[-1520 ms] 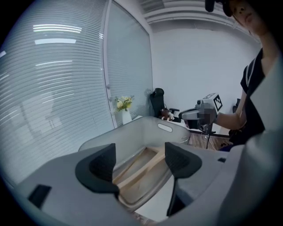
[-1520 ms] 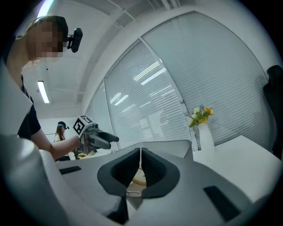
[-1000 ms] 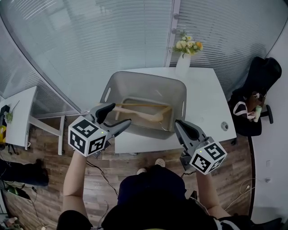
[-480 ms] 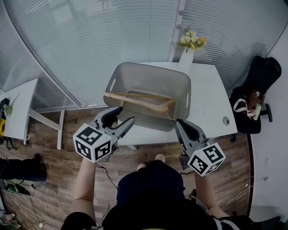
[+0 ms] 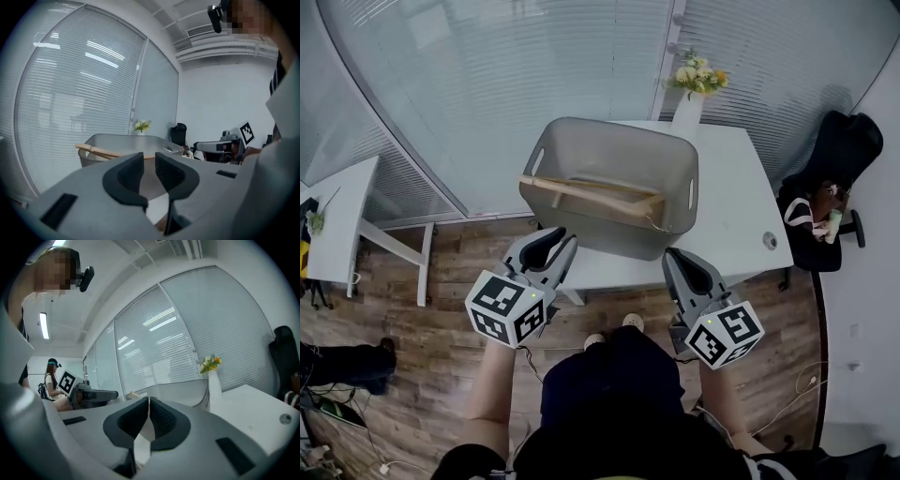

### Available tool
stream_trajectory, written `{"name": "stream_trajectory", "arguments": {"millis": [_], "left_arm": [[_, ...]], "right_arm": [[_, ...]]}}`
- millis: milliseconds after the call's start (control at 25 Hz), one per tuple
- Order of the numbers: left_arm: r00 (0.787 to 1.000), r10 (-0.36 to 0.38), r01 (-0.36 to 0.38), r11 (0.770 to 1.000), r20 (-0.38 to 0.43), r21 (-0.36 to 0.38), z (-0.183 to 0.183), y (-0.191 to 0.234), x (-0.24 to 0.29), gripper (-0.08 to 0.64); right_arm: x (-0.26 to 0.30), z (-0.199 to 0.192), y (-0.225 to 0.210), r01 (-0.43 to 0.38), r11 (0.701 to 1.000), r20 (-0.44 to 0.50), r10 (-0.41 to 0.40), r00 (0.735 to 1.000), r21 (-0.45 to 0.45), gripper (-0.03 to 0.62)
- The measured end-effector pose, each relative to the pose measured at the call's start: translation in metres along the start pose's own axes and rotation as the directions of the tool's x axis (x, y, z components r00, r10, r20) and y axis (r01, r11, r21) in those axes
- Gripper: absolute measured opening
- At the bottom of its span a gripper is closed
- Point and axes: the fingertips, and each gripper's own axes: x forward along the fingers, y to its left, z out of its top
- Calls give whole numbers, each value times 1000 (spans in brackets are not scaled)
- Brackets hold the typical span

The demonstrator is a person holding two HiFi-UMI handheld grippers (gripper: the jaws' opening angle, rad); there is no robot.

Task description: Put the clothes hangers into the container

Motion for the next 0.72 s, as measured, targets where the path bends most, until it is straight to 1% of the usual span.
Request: {"name": "stream_trajectory", "arguments": {"millis": [120,200,320,440,600,720], "left_arm": [[999,27,-27,1000,17,-13,-8,-4,-4,53],[999,45,-45,999,13,-10,-17,-8,-7,35],[998,57,-57,998,2,7,-32,-19,-9,27],[997,73,-73,997,6,13,-43,-28,-11,20],[997,80,-80,997,2,6,-60,-39,-11,15],[997,79,-79,997,-2,-5,-72,-45,-11,14]], "right_arm": [[-10,-6,0,20,1000,1,-19,1000,-4,34],[-16,-11,-1,42,999,-2,-42,999,-15,34],[-24,-20,-2,64,998,-5,-64,998,-23,32],[-31,-30,-2,87,996,-3,-87,996,-10,32],[-40,-45,-4,126,992,-8,-127,992,-19,32],[-43,-54,-6,137,990,-14,-137,990,-22,32]]}}
